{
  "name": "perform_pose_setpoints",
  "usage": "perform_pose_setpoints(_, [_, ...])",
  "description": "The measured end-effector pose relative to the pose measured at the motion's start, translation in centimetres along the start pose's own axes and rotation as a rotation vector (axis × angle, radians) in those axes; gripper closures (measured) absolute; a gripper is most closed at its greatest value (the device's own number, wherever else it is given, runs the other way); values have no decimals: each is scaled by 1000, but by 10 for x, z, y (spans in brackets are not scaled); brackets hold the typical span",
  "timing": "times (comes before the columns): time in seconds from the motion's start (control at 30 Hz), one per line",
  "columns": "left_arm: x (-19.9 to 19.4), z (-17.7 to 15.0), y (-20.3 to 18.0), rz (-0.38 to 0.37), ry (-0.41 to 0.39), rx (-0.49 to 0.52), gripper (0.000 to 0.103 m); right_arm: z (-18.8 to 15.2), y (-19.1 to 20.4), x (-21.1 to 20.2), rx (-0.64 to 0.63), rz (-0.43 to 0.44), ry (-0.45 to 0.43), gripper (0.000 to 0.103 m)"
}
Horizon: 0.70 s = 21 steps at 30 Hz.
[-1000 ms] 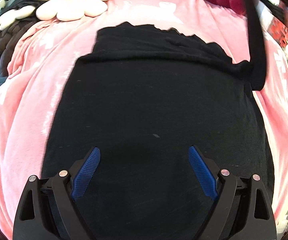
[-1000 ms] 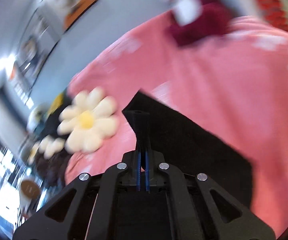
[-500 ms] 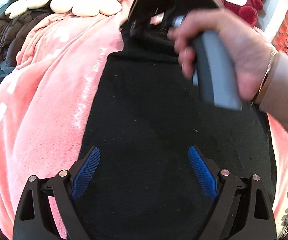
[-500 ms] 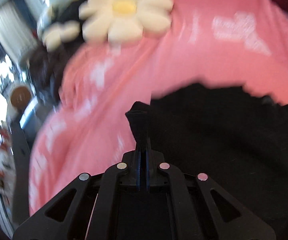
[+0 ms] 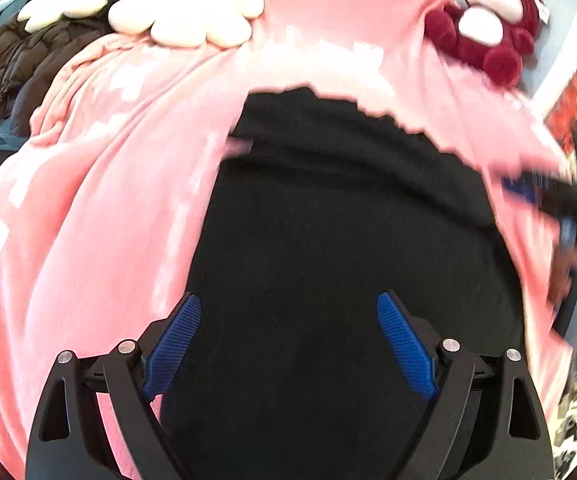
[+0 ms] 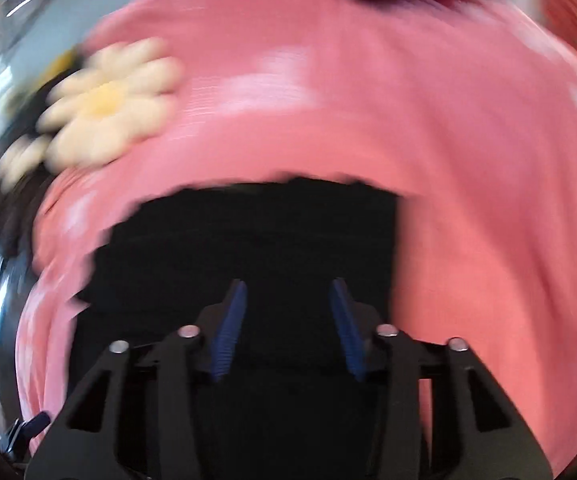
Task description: Fold small clothes
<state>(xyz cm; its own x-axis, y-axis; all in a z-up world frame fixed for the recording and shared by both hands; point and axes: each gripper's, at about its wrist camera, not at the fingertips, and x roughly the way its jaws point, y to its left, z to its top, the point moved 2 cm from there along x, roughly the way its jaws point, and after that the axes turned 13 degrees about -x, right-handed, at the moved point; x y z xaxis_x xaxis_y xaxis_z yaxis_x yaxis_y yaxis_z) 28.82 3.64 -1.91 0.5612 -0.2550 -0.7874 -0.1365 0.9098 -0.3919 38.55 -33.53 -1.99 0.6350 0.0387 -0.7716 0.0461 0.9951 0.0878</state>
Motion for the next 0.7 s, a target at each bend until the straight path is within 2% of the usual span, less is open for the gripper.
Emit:
perform_pose_setpoints(0.07, [6,31,-19,-36,-19,-25,15,1,-29,7,35,-32,6,65])
perform_pose_setpoints(0.13, [13,60,-39,-81,-41,-26,15,7,-34,16,42,11,3,83])
perform_pose_setpoints(0.17, [20,77,-52,-81,-62,-22,15,10,-31,19,46,51,1,101])
perform_pose_setpoints(0.23, [37,101,-69,-75,-78,-23,15,18,-13,31,5,145,1,102])
perform_pose_setpoints(0.3, [68,120,-78,-64,-53,-49,15,23,5,47,-87,152,35,102])
perform_pose_setpoints(0.33, [79,123,-80,-62,-37,-54,15,25,5,60,-105,123,63,102])
perform_pose_setpoints(0.4, [115,126,-75,29,-2,-51,15,21,-28,91,-61,-9,135,103])
perform_pose_setpoints(0.47, [146,122,-63,141,58,-49,15,21,-54,92,14,-97,130,103])
perform_pose_setpoints(0.5, [153,118,-58,140,78,-47,15,20,-61,89,26,-120,139,102])
perform_pose_setpoints(0.57, [151,114,-60,165,19,19,15,19,-61,73,46,-39,76,102])
perform_pose_setpoints(0.6, [152,111,-61,171,19,44,15,18,-49,59,20,4,33,102])
perform_pose_setpoints(0.67, [152,107,-64,187,4,64,14,15,-23,52,-48,87,17,102])
perform_pose_setpoints(0.7, [153,106,-65,195,-3,68,12,13,-8,60,-88,116,45,102])
